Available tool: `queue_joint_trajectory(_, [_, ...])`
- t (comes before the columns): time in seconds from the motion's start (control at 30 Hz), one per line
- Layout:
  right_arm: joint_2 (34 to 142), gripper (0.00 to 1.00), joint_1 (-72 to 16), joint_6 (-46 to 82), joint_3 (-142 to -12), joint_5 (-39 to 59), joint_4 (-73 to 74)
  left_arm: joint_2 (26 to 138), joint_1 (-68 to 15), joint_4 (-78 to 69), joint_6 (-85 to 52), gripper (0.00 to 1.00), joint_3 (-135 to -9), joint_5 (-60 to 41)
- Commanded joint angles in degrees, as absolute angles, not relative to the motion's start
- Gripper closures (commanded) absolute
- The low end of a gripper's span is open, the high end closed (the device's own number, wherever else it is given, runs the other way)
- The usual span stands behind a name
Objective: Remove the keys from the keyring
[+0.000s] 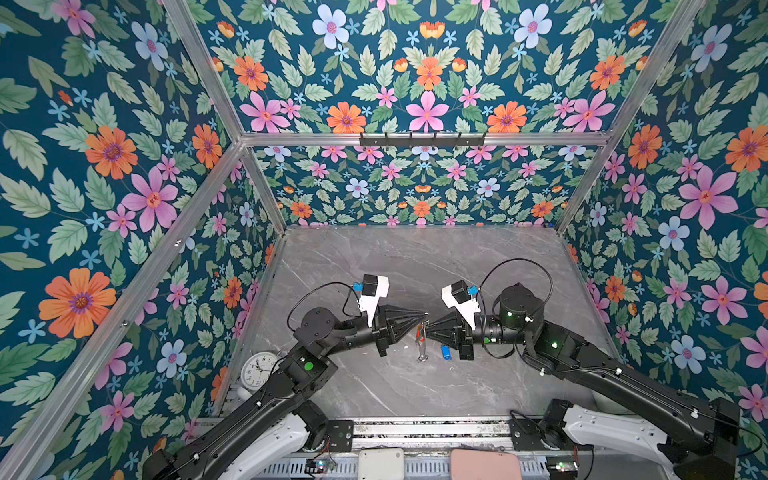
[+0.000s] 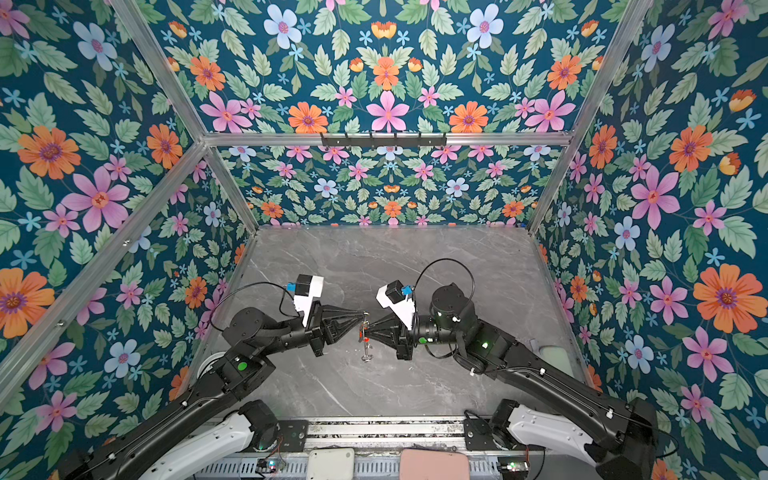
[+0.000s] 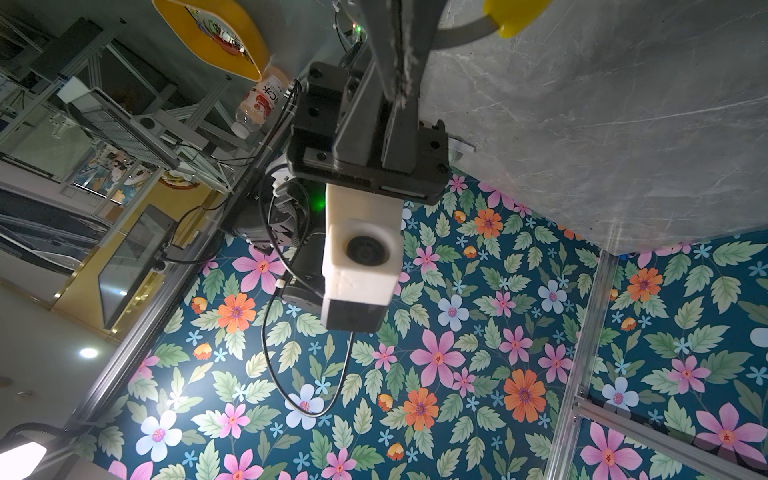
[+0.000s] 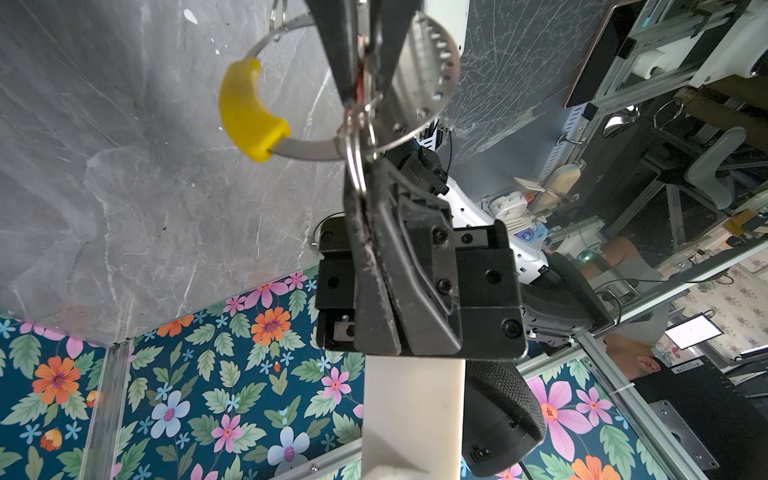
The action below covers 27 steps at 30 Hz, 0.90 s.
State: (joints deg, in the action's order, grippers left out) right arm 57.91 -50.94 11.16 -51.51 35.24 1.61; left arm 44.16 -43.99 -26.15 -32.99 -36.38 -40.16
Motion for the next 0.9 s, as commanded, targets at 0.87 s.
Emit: queue_joint_trajectory(0.87, [59.6, 1.00, -51.5, 9.4, -54.4, 35.9, 2.5, 44.1, -44.1, -28.2, -32.8, 1.00, -35.7, -39.6])
